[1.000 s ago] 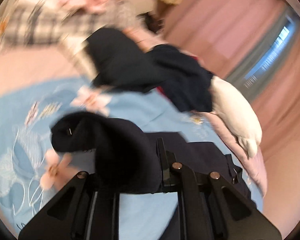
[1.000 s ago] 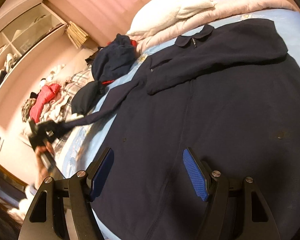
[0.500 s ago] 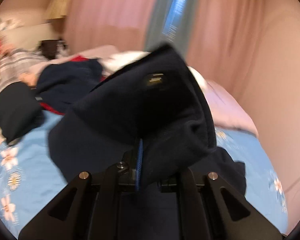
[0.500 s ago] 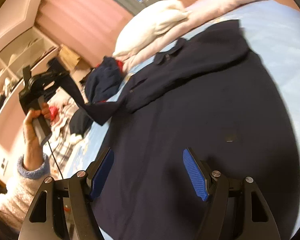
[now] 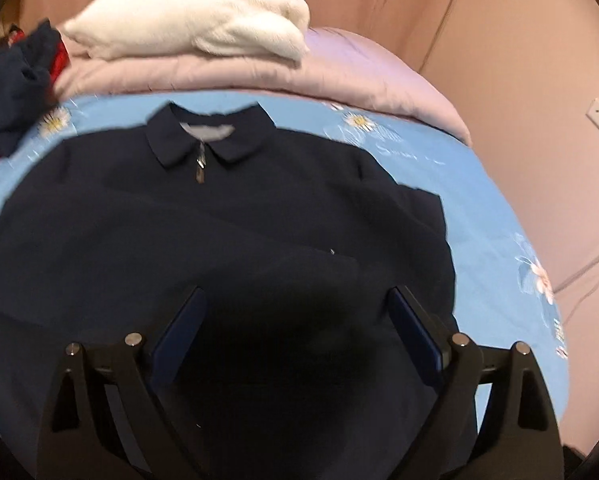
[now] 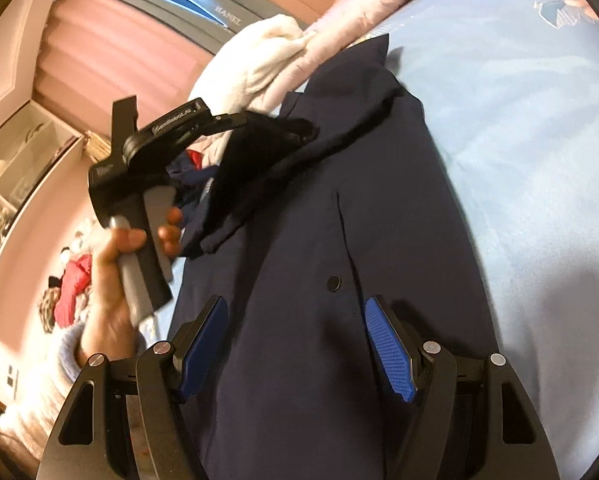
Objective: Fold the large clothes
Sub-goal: 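Grasp the other side edge with the left tool and fold it inward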
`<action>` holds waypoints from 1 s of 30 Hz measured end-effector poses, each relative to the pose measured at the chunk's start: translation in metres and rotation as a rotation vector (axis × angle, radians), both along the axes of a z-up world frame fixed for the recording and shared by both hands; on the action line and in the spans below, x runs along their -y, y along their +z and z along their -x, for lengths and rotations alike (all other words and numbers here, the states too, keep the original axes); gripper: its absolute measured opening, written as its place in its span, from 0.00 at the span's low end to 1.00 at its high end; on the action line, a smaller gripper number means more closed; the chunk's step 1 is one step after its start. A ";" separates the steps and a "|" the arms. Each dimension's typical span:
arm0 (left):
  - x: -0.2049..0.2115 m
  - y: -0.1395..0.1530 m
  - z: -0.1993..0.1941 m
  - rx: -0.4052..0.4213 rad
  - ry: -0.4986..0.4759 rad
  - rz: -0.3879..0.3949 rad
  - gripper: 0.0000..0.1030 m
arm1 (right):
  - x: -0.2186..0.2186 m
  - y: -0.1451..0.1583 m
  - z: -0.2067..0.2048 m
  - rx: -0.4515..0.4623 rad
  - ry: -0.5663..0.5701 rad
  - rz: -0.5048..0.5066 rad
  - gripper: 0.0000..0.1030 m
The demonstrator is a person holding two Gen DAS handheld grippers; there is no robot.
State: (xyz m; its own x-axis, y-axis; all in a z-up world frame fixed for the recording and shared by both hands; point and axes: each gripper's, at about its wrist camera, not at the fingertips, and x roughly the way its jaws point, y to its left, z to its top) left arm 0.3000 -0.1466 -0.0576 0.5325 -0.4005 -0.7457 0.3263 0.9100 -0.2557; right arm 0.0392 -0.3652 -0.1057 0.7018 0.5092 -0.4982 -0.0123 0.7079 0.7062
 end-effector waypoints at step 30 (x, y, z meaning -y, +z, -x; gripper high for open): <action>-0.253 -0.051 -0.045 -0.319 0.338 0.699 0.85 | -0.040 0.025 -0.233 -0.267 0.031 -0.030 0.14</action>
